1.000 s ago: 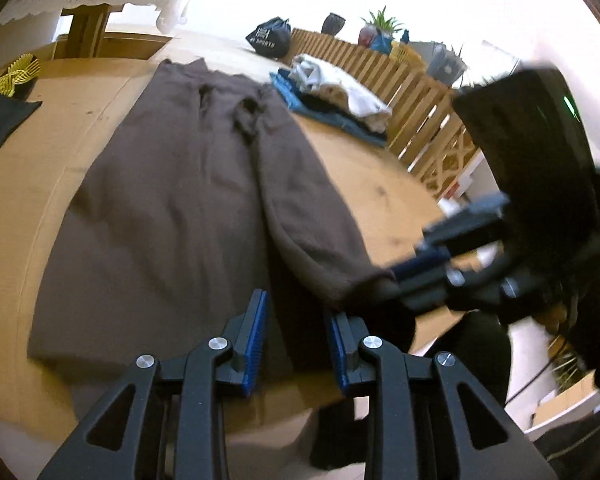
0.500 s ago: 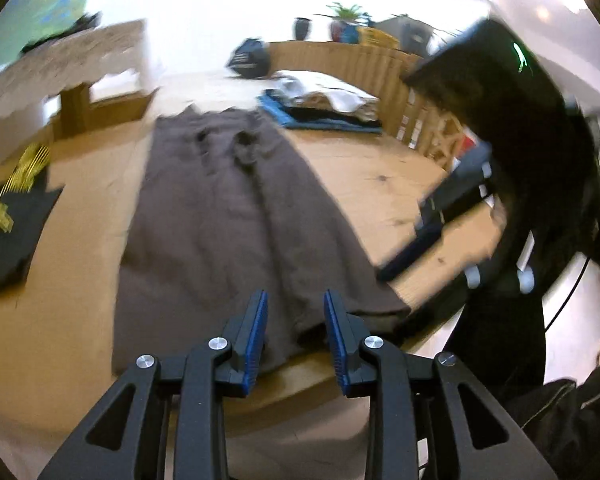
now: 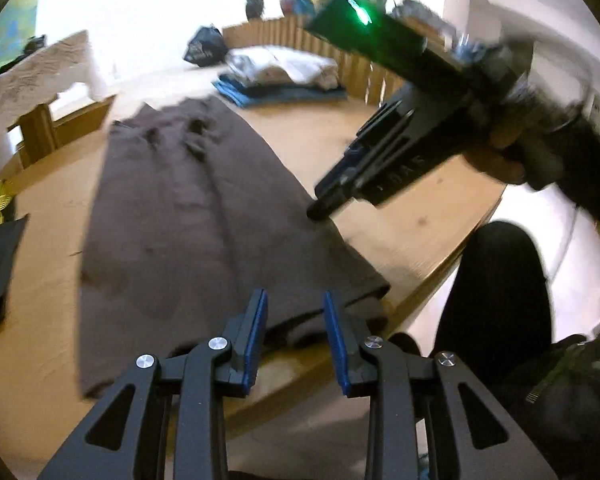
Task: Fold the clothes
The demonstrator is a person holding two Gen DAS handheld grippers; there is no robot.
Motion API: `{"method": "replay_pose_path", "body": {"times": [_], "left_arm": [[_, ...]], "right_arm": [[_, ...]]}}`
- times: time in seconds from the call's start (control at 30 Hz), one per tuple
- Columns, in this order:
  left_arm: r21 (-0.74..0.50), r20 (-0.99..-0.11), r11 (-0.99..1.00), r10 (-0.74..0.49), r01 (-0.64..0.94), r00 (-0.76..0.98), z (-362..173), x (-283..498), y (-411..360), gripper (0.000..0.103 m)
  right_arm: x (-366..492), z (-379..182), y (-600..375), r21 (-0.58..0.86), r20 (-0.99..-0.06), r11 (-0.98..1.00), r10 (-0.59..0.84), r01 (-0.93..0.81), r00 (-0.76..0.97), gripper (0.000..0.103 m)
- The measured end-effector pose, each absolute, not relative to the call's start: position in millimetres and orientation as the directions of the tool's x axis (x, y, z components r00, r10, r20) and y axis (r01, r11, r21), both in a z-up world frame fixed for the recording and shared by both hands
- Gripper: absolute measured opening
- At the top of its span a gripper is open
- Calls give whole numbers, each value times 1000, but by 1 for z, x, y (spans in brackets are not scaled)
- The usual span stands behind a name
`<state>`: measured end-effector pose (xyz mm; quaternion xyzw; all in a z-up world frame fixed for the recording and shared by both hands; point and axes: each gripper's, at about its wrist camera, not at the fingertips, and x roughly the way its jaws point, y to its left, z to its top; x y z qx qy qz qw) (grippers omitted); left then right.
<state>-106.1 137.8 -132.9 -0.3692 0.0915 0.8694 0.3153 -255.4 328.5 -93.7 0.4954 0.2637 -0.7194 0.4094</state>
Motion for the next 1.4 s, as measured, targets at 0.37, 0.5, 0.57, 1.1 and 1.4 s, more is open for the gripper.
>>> {"method": "replay_pose_path", "body": {"times": [0.37,0.5,0.57,1.1,1.4], "left_arm": [[39,-706,-875,317,-482,-633,-119,-123,57,33],[-16,-723,-865,356,-502,-592,-133,-140,49,33],[-11,-738,-855,357,-519,-573,-143,-144,53,33],[-9,-765,-797,394,-604,-509,-166,-151,82,34],[-40,-766,-782,423,-622,-484,-164,-132,101,33]], "right_arm": [[-258,-117,315,-168,-912,-498,-248,851,-325,28],[-220,-97,327,-79,-888,-498,-358,863,-288,28],[-201,-108,324,-49,-897,-495,-361,867,-257,28],[-180,-121,314,-148,-912,-543,-248,827,-326,40],[-176,-120,318,-216,-941,-441,-146,871,-306,40]]}}
